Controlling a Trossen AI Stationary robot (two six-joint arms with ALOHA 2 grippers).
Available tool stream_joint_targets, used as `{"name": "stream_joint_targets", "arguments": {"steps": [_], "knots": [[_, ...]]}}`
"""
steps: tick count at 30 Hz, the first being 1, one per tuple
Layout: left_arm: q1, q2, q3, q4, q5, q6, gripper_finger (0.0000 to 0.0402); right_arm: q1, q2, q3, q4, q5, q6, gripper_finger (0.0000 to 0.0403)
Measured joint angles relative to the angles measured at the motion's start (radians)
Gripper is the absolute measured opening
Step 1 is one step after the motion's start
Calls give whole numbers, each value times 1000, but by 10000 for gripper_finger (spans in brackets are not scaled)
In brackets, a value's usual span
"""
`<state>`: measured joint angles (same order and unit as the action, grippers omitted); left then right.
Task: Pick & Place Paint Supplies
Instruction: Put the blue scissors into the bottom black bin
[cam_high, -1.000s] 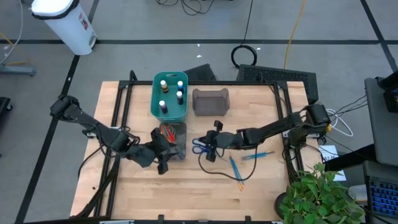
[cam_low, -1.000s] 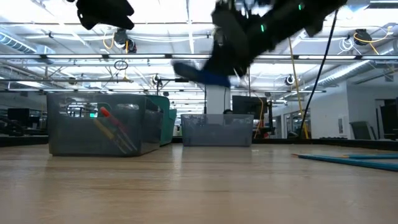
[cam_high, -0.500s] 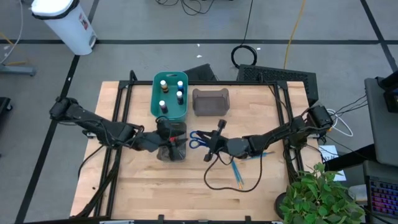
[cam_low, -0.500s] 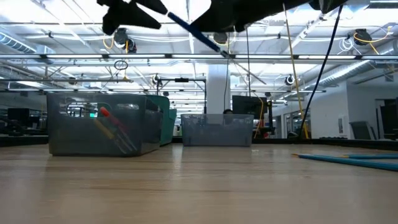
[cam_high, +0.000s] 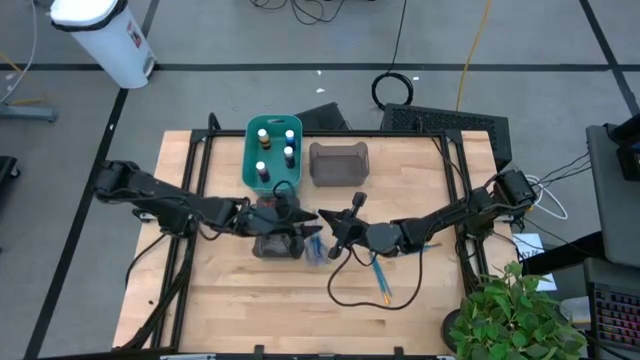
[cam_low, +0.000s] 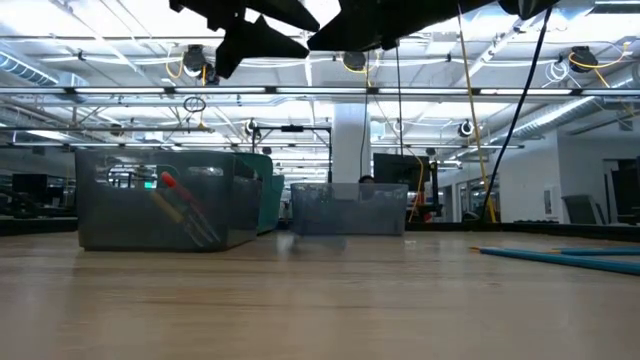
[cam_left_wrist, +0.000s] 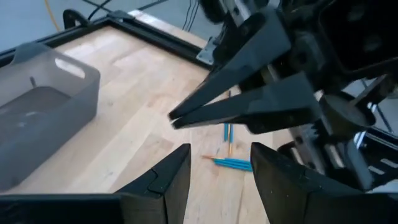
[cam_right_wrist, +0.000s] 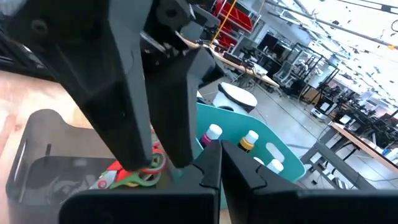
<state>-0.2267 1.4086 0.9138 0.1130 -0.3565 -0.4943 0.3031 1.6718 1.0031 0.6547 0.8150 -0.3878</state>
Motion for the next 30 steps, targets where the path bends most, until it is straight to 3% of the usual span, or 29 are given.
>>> {"name": "stream_joint_targets", "arguments": {"steps": [4,7,12,15,19,24,30], "knots": [[14,3,0,-22,37,2,175,0,0,0,-29,-5,22,3],[15,3,0,-45,96,7,175,0,0,0,-97,-45,133,2],[9,3,-1,-111,209,30,175,-12,13,0,-227,-352,305,24],[9,2,0,-145,220,2,175,-20,90,2,-223,-521,369,66],[6,2,0,-157,230,-12,175,-5,206,43,-230,-662,417,128],[8,2,0,-164,225,-12,175,22,321,155,-445,-679,430,177],[4,2,0,-170,226,-12,175,23,349,237,-677,-631,504,179]]}}
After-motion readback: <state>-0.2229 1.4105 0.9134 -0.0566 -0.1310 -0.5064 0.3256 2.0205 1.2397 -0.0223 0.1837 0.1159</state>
